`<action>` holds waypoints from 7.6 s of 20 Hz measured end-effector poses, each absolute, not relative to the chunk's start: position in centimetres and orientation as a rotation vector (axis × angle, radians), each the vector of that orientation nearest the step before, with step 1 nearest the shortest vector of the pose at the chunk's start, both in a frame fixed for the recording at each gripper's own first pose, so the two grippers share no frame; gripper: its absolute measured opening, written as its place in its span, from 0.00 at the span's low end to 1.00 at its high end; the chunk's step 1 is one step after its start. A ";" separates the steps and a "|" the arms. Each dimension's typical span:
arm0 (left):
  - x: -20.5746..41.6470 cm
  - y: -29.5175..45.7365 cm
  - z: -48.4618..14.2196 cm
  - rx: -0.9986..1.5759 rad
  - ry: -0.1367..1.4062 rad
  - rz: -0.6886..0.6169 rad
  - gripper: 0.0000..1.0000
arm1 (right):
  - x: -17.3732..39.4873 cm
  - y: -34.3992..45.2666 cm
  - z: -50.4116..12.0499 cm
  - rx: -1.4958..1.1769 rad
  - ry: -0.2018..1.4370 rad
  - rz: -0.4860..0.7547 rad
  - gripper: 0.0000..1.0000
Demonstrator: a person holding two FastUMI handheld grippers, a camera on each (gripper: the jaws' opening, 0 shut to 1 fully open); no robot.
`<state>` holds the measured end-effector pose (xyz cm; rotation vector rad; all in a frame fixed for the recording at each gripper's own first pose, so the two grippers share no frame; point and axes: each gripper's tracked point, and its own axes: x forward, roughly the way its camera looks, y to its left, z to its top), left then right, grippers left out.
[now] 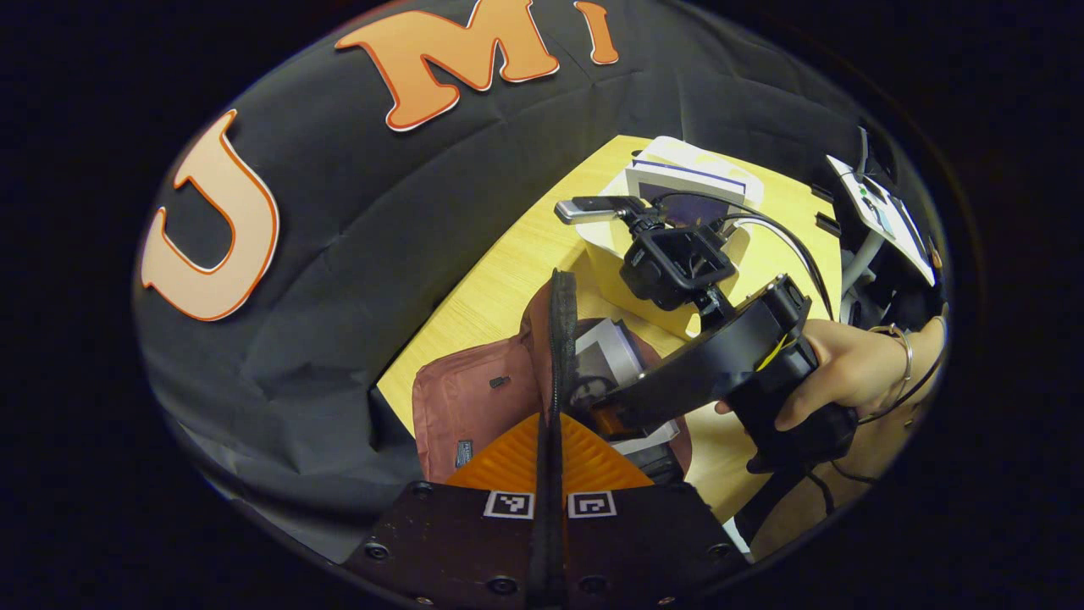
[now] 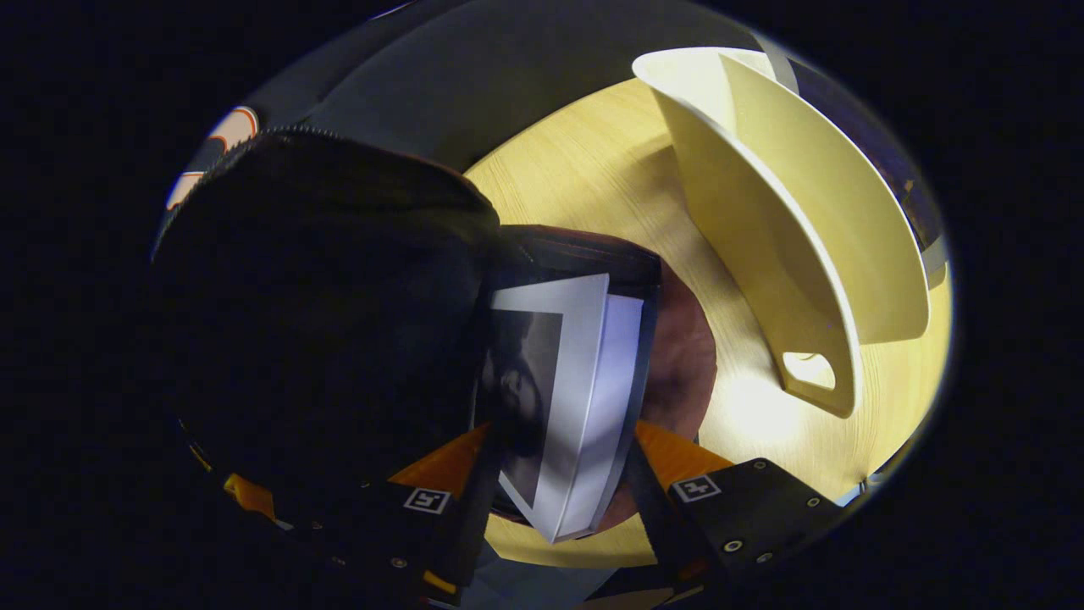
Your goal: Open the schoolbag, grab two books from the bookshelf and put them into the schoolbag.
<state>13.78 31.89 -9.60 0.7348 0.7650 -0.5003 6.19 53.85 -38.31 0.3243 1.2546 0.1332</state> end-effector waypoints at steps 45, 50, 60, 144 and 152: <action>14.6 33.4 -13.0 0.620 0.814 -0.500 0.01 | 19.9 31.6 -24.2 -0.451 1.231 0.123 0.40; 14.5 33.2 -13.2 0.616 0.818 -0.505 0.01 | 19.5 31.4 -24.2 -0.400 1.214 0.095 0.31; 14.8 33.1 -14.2 0.584 0.827 -0.511 0.01 | 16.5 33.3 -12.3 -0.221 1.050 0.163 0.29; 7.5 12.1 -16.7 0.069 0.493 -0.299 0.98 | 5.8 16.8 -12.7 -0.020 0.703 0.379 0.83; 10.2 12.8 -12.2 0.064 0.135 -0.163 0.97 | 5.4 14.7 -4.2 -0.079 0.271 0.301 0.82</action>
